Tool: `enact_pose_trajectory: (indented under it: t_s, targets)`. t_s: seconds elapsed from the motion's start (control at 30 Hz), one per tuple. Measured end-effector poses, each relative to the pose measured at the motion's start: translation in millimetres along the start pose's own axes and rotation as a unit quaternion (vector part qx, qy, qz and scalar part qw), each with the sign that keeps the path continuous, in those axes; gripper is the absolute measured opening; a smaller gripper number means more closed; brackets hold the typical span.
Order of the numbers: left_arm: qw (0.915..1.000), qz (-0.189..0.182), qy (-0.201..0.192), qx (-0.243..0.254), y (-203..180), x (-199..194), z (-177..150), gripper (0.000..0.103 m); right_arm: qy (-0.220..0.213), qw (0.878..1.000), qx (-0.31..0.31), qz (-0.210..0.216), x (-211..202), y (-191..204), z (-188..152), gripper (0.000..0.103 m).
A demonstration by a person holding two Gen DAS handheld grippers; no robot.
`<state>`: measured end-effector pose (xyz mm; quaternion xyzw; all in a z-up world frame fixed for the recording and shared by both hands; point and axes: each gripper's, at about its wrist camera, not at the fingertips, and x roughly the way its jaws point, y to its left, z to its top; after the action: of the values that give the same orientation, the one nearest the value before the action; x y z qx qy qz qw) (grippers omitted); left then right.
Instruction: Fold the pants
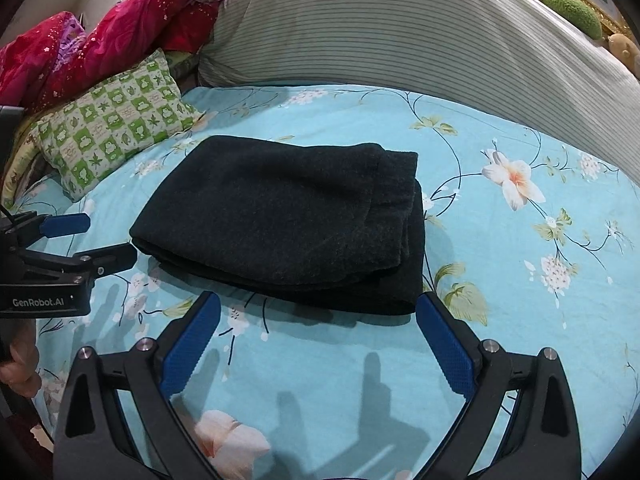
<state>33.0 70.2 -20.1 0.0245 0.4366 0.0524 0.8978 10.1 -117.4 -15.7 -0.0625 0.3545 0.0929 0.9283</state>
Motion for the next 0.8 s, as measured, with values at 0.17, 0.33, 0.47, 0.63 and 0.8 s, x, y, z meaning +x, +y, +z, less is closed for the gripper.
enact_pose_trajectory:
  t_s: [0.17,0.33,0.47,0.63,0.8]
  targets:
    - [1.0000,0.001,0.001,0.000,0.2,1.3,0.4,0.092,0.000,1.000,0.005,0.002,2.2,-3.0,1.9,0.098]
    - [1.0000,0.000,0.002,0.000,-0.2,1.5,0.4,0.092,0.001,1.000,0.005,0.003,2.7,-3.8,1.8,0.098]
    - [1.0000,-0.001,0.003,0.003,-1.1,2.2,0.6,0.092,0.001,1.000,0.005,0.005,2.5,-3.7,1.4,0.098]
    - [1.0000,-0.002,0.004,0.007,-2.6,2.1,1.1,0.092,0.001,1.000,0.007,0.005,2.2,-2.9,1.1,0.098]
    - [1.0000,-0.002,0.003,0.007,-3.3,1.9,1.1,0.092,-0.001,1.000,0.006,0.004,0.9,-2.2,1.1,0.098]
